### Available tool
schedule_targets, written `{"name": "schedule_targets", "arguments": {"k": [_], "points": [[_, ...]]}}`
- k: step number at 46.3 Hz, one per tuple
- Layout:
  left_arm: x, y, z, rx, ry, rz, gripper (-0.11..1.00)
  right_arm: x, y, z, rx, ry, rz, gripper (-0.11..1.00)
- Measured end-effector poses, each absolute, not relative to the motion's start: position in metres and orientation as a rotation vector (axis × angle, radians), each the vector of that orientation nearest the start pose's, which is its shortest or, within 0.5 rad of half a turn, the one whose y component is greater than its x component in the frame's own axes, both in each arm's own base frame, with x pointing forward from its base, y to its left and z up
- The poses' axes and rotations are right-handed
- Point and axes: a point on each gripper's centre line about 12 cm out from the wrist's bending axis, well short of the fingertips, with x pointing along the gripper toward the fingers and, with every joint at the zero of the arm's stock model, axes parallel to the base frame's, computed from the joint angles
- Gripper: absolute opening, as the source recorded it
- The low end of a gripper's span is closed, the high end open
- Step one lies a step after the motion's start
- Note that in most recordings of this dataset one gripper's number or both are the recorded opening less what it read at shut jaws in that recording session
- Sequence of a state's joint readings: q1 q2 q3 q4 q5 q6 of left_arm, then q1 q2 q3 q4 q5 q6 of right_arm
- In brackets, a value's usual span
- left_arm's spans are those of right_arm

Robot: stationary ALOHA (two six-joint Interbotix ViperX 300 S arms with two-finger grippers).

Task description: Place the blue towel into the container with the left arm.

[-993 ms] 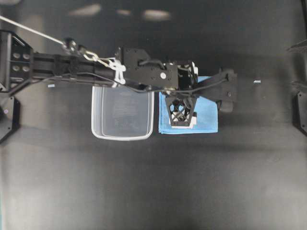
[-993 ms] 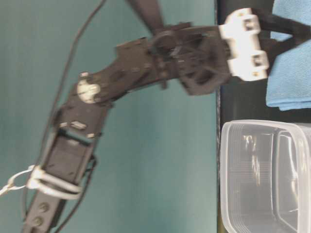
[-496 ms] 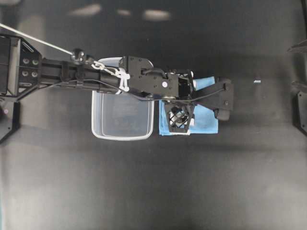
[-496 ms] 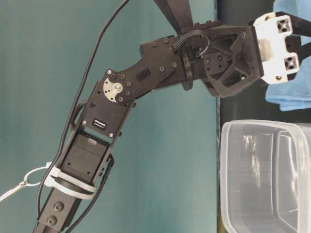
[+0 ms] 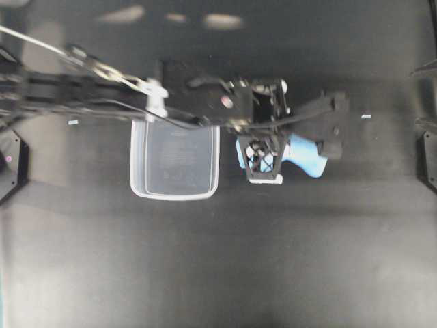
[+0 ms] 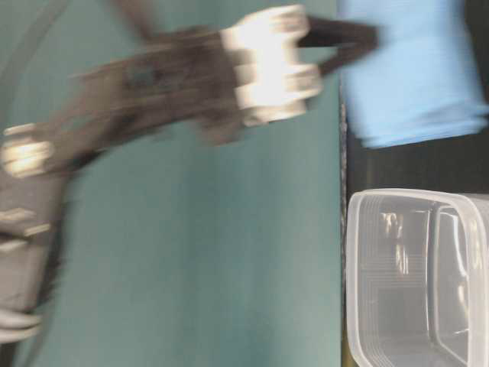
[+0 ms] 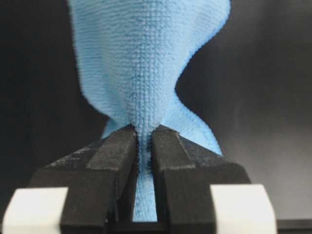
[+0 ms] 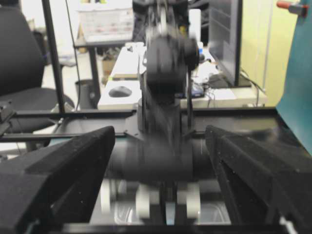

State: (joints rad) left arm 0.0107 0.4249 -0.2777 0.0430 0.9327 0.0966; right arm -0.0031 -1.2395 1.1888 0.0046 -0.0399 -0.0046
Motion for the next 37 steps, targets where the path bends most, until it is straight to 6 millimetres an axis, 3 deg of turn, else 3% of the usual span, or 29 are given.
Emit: {"name": "schedule_targets", "arguments": {"k": [9, 16, 20, 27, 37], "points": [[0.485, 0.016, 0.292, 0.11, 1.108, -0.008, 0.06, 0.153, 0.0, 0.307, 0.0, -0.091, -0.003, 0.74], [0.446, 0.025, 0.312, 0.096, 1.127, 0.013, 0.06, 0.153, 0.0, 0.307, 0.001, -0.091, -0.003, 0.74], [0.423, 0.027, 0.313, 0.087, 1.134, 0.021, 0.06, 0.153, 0.0, 0.307, 0.001, -0.091, -0.003, 0.74], [0.392, 0.025, 0.293, 0.087, 1.152, 0.018, 0.06, 0.153, 0.0, 0.307, 0.001, -0.092, -0.003, 0.74], [0.371, 0.032, 0.272, 0.075, 1.165, 0.033, 0.06, 0.153, 0.0, 0.307, 0.001, -0.091, -0.002, 0.74]]}}
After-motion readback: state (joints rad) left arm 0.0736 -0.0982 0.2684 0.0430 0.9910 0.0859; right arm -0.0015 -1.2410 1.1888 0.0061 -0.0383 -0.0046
